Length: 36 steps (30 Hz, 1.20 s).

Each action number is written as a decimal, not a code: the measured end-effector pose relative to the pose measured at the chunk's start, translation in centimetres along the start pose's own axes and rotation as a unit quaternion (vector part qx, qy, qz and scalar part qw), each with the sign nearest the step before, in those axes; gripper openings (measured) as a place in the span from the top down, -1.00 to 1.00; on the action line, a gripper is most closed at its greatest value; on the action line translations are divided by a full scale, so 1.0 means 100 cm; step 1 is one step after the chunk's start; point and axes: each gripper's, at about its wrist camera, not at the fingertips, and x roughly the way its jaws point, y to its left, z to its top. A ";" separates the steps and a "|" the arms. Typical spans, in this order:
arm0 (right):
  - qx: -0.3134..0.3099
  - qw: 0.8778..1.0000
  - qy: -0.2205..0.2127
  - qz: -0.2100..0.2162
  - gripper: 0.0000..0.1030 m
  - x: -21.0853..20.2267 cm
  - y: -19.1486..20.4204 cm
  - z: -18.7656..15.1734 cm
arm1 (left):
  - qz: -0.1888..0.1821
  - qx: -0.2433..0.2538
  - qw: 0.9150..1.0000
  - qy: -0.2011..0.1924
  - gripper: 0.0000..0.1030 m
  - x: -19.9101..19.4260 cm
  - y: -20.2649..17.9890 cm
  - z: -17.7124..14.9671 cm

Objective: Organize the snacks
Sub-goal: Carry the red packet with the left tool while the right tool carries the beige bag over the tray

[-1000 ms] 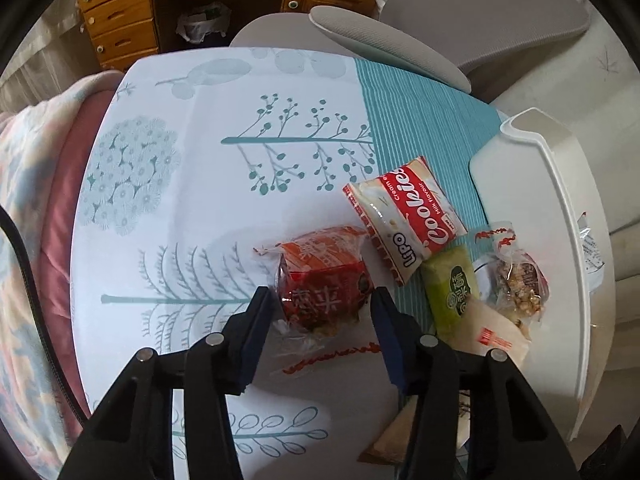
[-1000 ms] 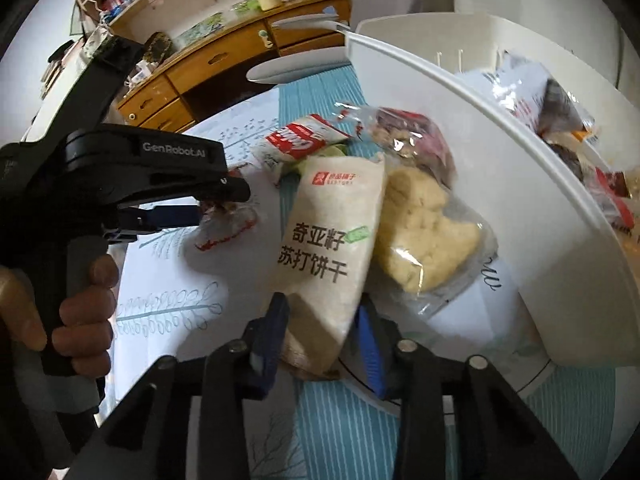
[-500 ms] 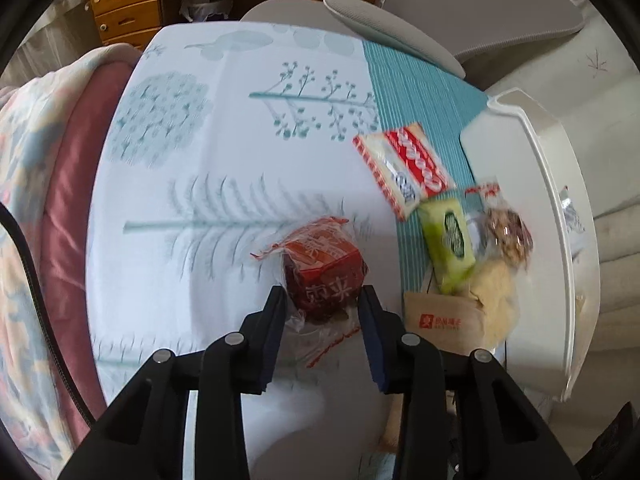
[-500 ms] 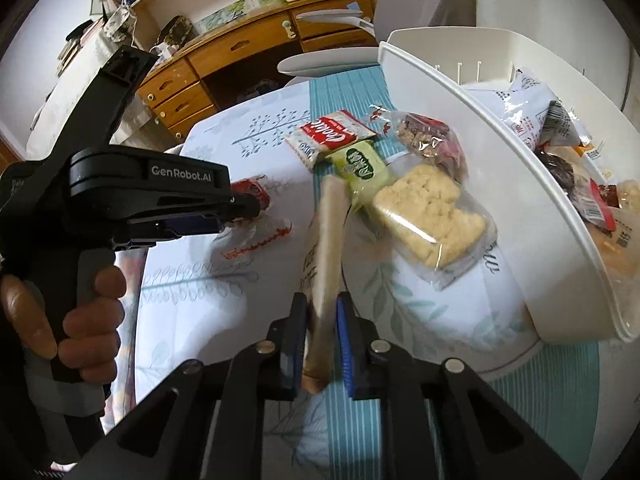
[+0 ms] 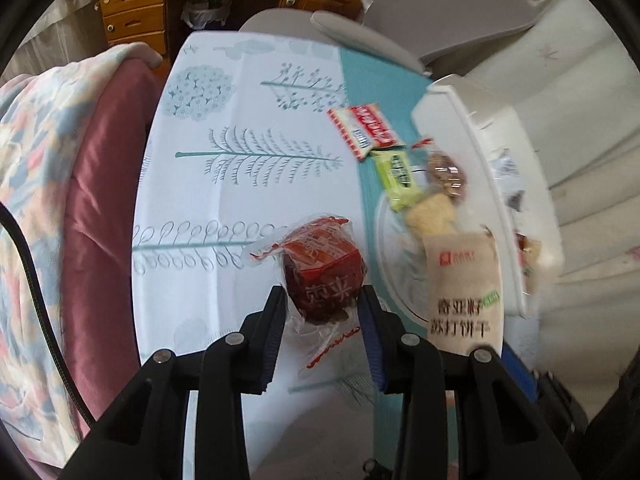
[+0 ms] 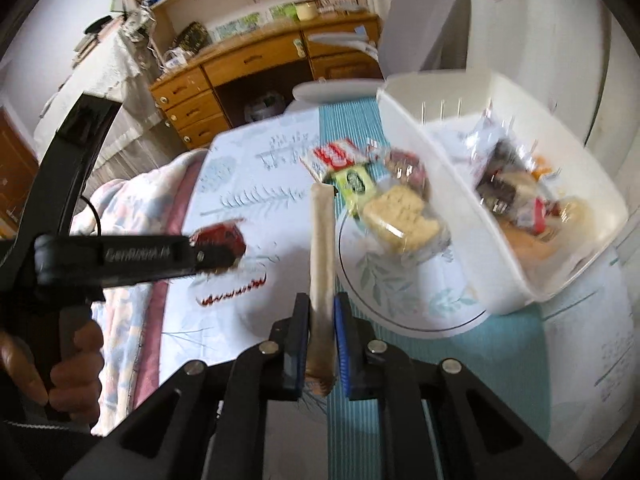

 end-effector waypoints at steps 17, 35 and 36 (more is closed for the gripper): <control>-0.003 1.000 -0.022 -0.004 0.76 -0.076 -0.080 0.031 | -0.038 -0.009 0.998 -0.039 0.32 -0.058 -0.057 -0.050; -0.053 0.998 -0.032 0.004 0.76 -0.091 -0.192 0.068 | -0.064 -0.049 0.990 -0.116 0.31 -0.034 -0.175 -0.051; -0.058 0.998 -0.033 0.005 0.76 -0.089 -0.199 0.071 | -0.065 -0.048 0.989 -0.121 0.31 -0.029 -0.183 -0.049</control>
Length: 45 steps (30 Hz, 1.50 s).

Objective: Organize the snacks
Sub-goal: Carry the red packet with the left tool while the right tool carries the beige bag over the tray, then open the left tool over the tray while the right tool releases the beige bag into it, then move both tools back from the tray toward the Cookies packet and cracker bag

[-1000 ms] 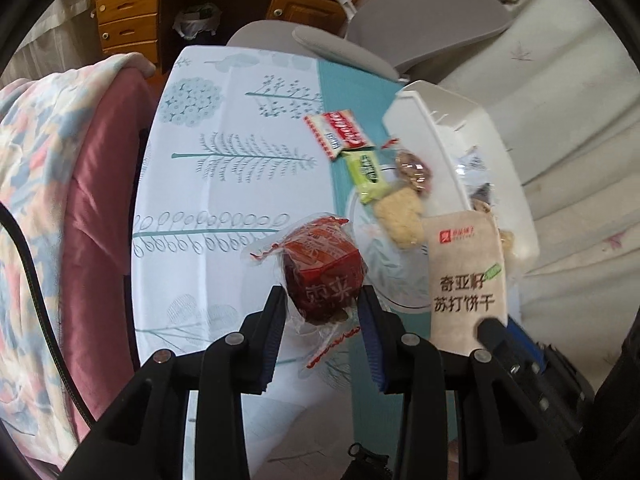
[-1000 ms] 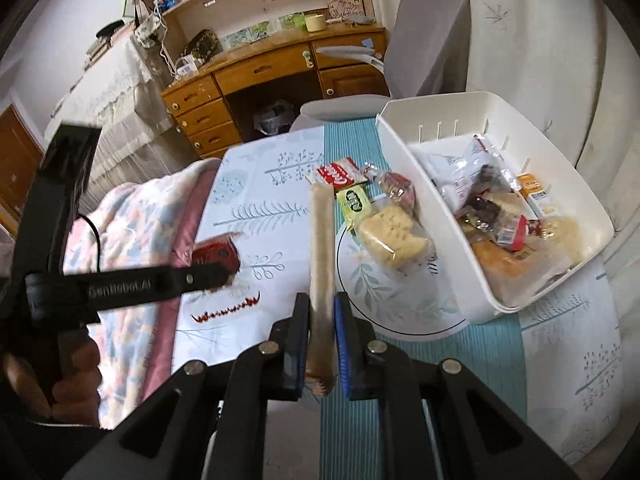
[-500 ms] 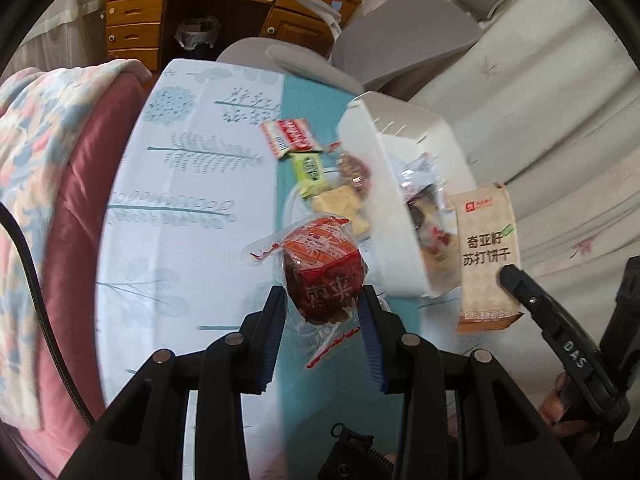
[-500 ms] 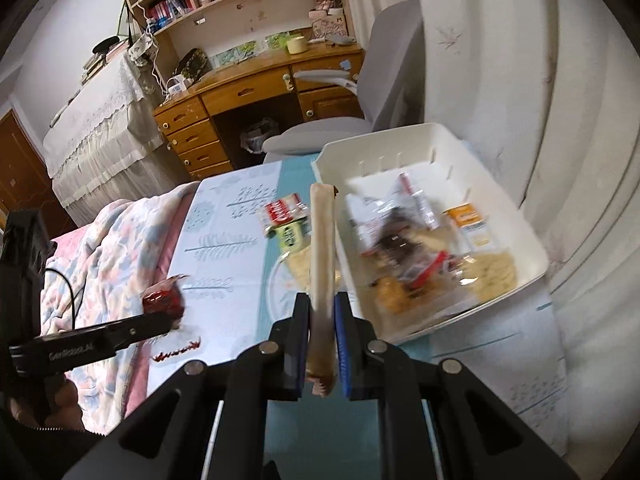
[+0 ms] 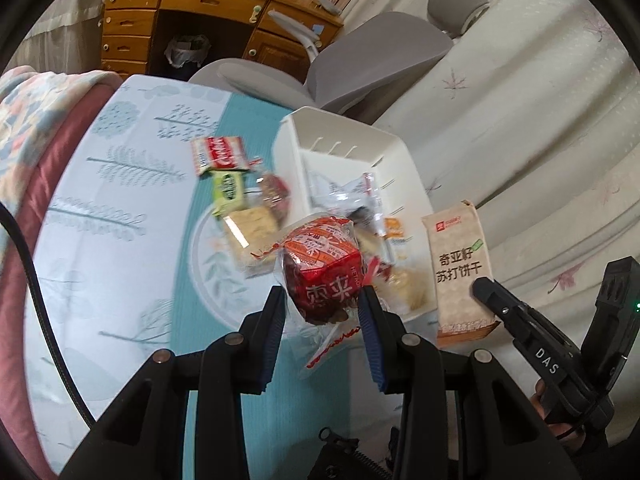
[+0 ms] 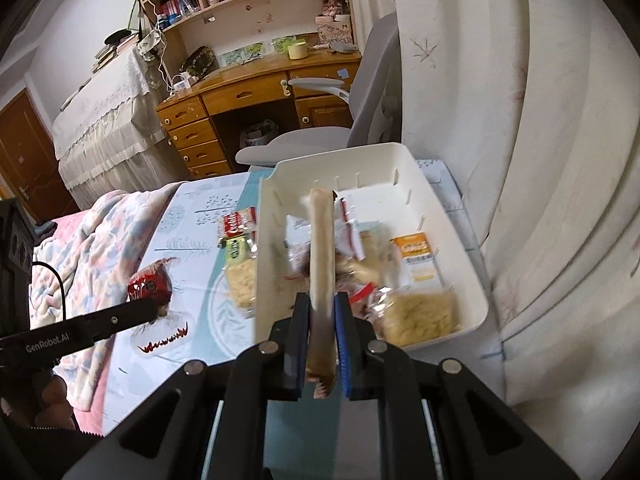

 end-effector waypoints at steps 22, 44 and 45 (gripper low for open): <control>0.028 0.999 0.011 0.020 0.29 0.031 -0.066 0.017 | 0.037 -0.018 0.999 0.004 -0.26 0.050 -0.050 0.008; 0.212 0.973 0.085 0.023 -0.08 0.042 0.005 -0.030 | 0.078 0.027 0.995 0.059 -0.55 -0.023 0.053 0.009; 0.225 0.971 0.084 0.021 -0.08 0.041 0.013 -0.033 | 0.081 0.035 0.994 0.060 -0.57 -0.028 0.060 0.011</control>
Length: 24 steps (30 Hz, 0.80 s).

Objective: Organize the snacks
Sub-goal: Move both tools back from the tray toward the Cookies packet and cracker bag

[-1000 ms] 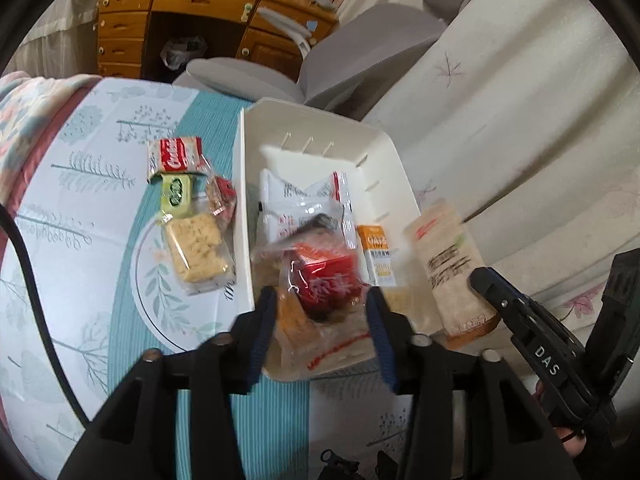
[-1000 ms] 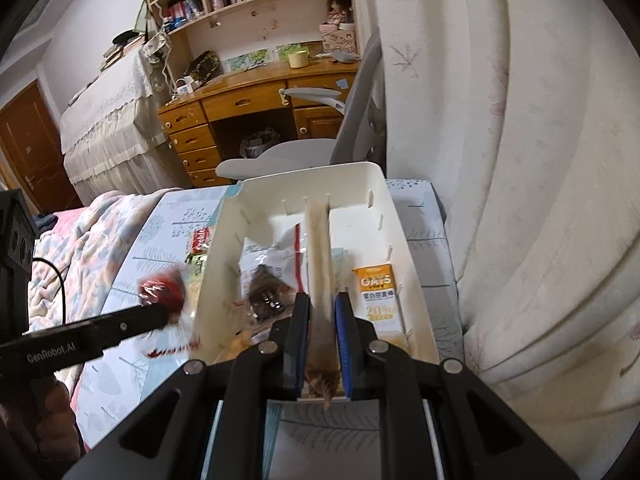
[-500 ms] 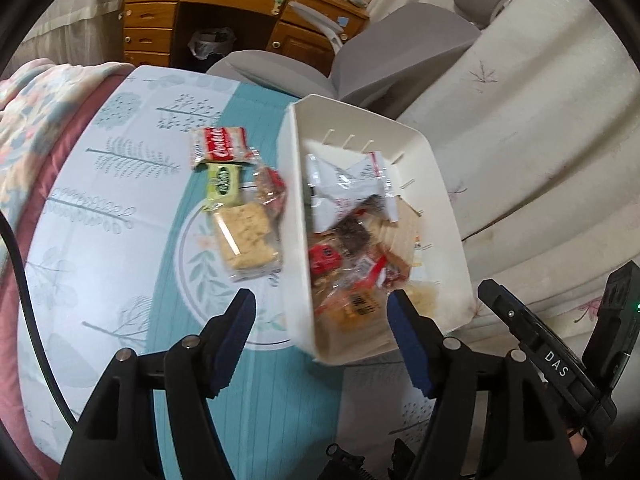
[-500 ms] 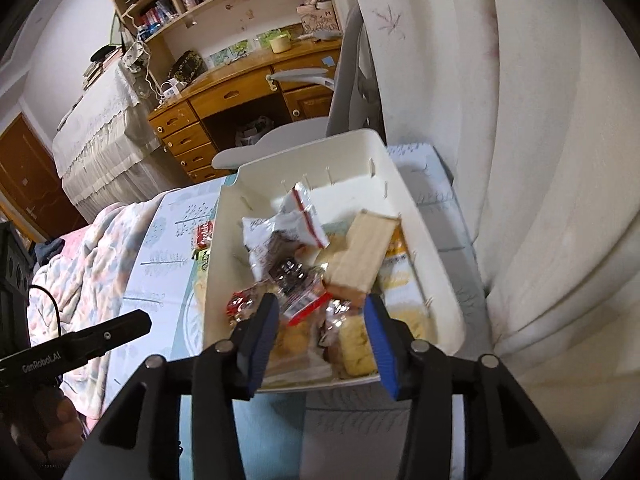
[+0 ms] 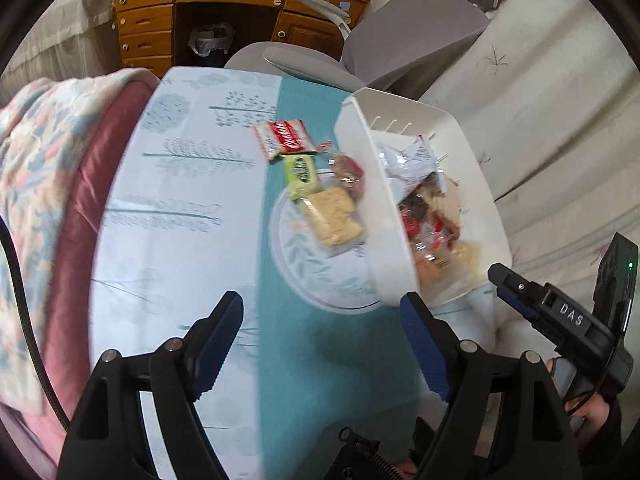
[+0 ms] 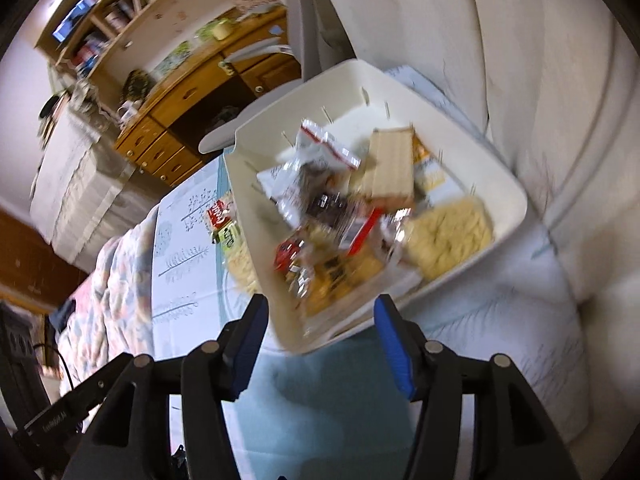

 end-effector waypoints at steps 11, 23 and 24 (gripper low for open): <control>0.177 0.984 0.025 0.014 -0.50 0.021 0.029 -0.038 | 0.056 0.092 0.994 0.001 -0.61 -0.033 0.068 0.037; 0.325 0.944 0.056 -0.020 -0.65 0.057 0.046 -0.032 | 0.104 0.192 0.976 0.002 -0.66 -0.013 0.079 0.141; 0.330 0.942 0.055 -0.020 -0.66 0.061 0.049 -0.030 | 0.107 0.199 0.974 0.004 -0.66 -0.008 0.075 0.145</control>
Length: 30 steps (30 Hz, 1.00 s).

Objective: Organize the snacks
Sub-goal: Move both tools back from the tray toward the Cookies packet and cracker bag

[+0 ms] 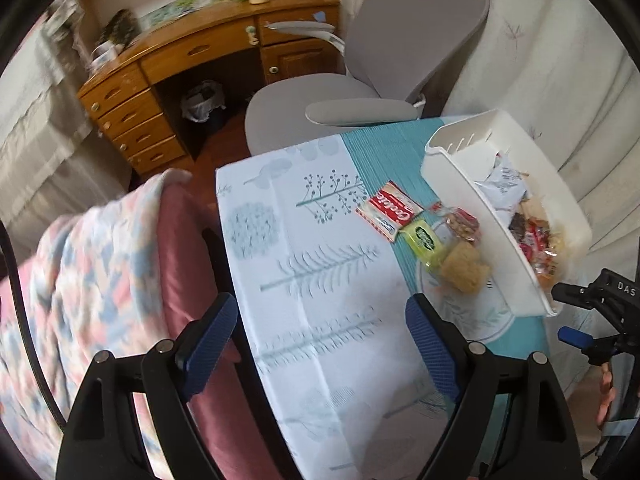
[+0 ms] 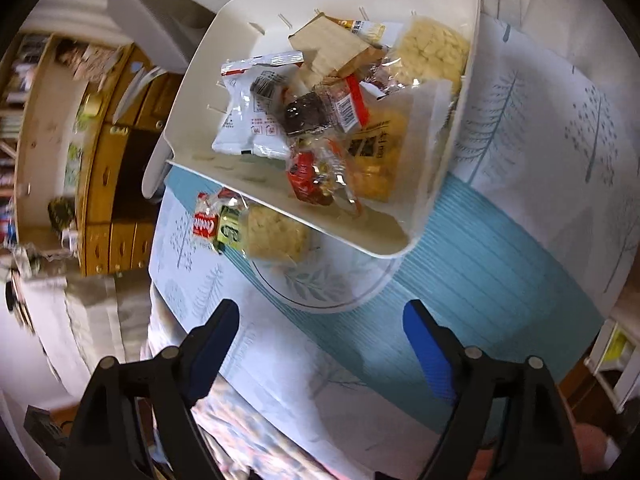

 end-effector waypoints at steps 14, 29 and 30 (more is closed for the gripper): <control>0.054 0.998 -0.045 0.000 -0.66 0.064 0.032 -0.002 | -0.022 0.124 0.991 0.035 -0.66 0.116 -0.044 0.084; 0.011 0.994 -0.081 -0.069 -0.67 0.123 0.049 0.002 | -0.050 0.173 0.982 0.064 -0.66 0.219 -0.103 0.091; 0.008 0.994 -0.081 -0.077 -0.67 0.127 0.051 0.003 | -0.050 0.175 0.981 0.067 -0.66 0.224 -0.105 0.091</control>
